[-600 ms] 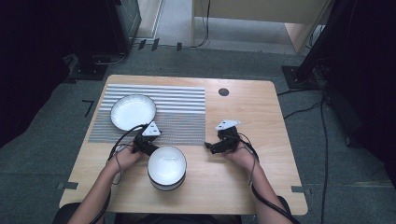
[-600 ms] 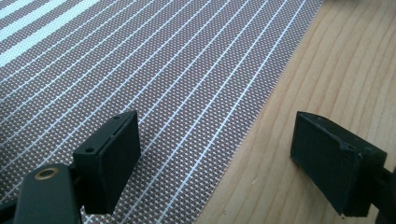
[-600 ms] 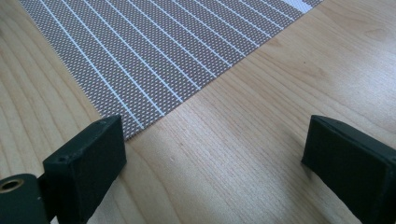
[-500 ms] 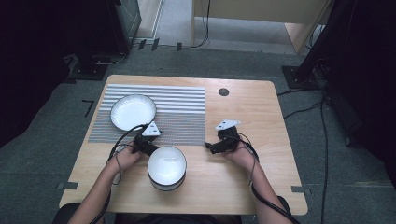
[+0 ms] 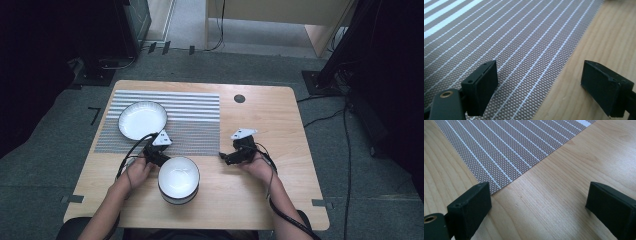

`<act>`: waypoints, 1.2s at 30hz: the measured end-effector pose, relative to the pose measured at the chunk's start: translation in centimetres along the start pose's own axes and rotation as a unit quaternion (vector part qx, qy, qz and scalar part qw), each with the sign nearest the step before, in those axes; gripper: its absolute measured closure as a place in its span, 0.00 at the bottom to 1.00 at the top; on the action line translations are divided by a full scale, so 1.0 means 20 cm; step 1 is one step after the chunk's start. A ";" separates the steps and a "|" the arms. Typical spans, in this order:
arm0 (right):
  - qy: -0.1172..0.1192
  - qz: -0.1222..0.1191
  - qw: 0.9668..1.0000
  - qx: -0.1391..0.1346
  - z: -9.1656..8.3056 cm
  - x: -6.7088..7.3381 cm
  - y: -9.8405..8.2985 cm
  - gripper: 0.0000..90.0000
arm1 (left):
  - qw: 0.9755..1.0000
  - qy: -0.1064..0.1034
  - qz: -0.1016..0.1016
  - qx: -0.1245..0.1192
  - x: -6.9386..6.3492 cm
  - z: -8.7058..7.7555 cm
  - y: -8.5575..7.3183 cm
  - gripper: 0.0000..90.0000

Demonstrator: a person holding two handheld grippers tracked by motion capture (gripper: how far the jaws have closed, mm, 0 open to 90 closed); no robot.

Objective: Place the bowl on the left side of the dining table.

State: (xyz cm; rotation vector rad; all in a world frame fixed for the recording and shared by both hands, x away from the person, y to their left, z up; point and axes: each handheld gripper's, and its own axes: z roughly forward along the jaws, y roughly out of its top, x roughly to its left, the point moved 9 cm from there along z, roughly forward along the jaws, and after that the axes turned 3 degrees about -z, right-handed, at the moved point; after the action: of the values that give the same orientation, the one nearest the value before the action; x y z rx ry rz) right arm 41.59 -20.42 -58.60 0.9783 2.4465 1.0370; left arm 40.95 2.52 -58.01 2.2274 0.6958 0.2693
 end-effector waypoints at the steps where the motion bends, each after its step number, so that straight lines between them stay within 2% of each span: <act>1: 0.000 0.000 1.000 0.000 0.00 0.00 0.00 0.06 | 1.000 0.006 -0.003 -0.001 0.01 0.00 0.00 0.15; 2: 0.000 0.000 1.000 0.000 0.00 0.00 0.00 0.06 | 1.000 0.006 -0.010 0.001 0.01 0.00 0.00 0.16; 10: 0.000 0.000 1.000 0.000 0.00 0.00 0.00 0.06 | 1.000 0.013 -0.018 0.001 0.01 0.00 0.00 0.17; 15: 0.000 0.001 1.000 0.000 0.00 0.00 0.00 0.06 | 0.999 0.015 -0.038 -0.003 0.01 0.00 0.00 0.16; 19: 0.000 0.000 1.000 0.000 0.00 0.00 0.00 0.06 | 0.998 0.003 -0.057 -0.005 0.02 -0.01 0.01 0.16; 21: 0.000 0.001 1.000 0.000 0.00 0.00 0.00 0.06 | 0.998 -0.001 -0.065 0.002 0.02 -0.02 0.01 0.16; 27: 0.000 0.000 1.000 0.000 0.00 0.00 0.00 0.06 | 0.998 -0.012 -0.067 0.016 0.00 -0.03 0.01 0.17; 28: 0.000 0.001 1.000 0.000 0.00 0.00 0.00 0.06 | 0.997 -0.013 -0.069 0.018 0.00 -0.04 0.01 0.18; 30: 0.000 0.001 1.000 0.000 0.00 0.00 0.00 0.06 | 0.997 -0.010 -0.074 0.019 0.01 -0.05 0.01 0.27; 33: 0.000 0.000 1.000 0.000 0.00 0.00 0.00 0.06 | 0.996 -0.021 -0.083 0.021 0.00 -0.05 0.01 0.27; 36: 0.000 0.000 1.000 0.000 0.00 0.00 0.00 0.06 | 0.995 -0.024 -0.088 0.030 -0.01 -0.06 0.01 0.28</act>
State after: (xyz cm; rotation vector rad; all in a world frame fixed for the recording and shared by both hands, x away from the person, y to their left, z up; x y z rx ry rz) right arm 41.59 -20.43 -58.60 0.9796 2.4460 1.0367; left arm 40.47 3.01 -57.06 2.2034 0.8785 0.1080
